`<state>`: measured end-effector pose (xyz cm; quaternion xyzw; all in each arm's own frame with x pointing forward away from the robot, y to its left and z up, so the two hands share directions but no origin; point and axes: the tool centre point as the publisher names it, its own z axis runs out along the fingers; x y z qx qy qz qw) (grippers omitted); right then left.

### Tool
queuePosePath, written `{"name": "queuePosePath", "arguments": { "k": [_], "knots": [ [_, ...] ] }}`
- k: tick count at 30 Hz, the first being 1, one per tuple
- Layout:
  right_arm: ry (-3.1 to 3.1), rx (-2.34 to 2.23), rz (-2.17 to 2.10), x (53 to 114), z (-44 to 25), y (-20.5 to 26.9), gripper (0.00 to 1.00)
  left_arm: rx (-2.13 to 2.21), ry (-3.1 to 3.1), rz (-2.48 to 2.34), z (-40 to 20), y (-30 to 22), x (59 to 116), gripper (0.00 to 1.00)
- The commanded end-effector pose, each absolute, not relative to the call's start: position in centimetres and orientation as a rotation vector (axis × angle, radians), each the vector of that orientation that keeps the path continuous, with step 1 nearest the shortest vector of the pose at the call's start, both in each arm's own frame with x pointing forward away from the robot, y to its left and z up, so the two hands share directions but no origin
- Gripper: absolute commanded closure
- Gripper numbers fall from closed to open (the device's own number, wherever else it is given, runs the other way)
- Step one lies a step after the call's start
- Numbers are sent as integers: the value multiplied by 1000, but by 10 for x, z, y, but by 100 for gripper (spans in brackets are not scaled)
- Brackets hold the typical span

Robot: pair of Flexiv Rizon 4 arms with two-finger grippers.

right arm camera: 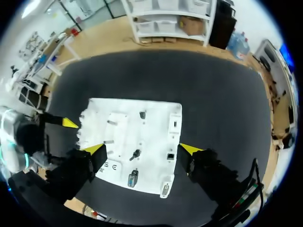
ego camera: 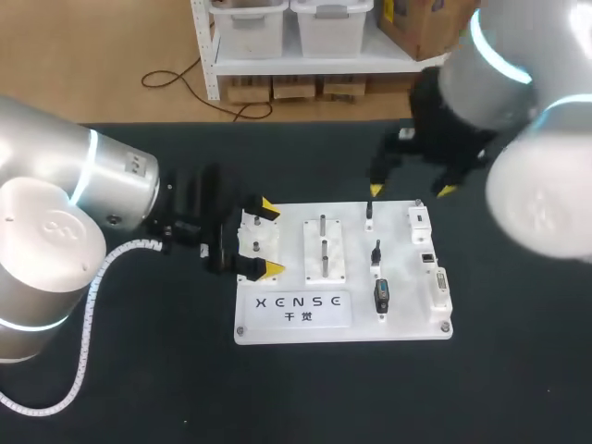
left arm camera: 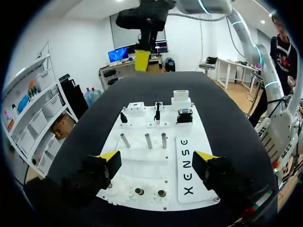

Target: Insert the Ethernet cable into its matching sockets.

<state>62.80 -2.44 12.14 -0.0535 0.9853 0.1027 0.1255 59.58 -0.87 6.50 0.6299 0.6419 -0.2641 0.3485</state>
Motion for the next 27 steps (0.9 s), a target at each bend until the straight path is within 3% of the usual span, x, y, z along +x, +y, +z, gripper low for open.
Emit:
{"name": "queuePosePath", "arguments": {
  "k": [1,27],
  "knots": [
    [2876,-88,-23,620,96,-17,0,1635,1669,-681,65,-10,596,0],
    [2965,-140,28,610,27,5,0,1635,1669,-681,65,-10,596,0]
  ]
}}
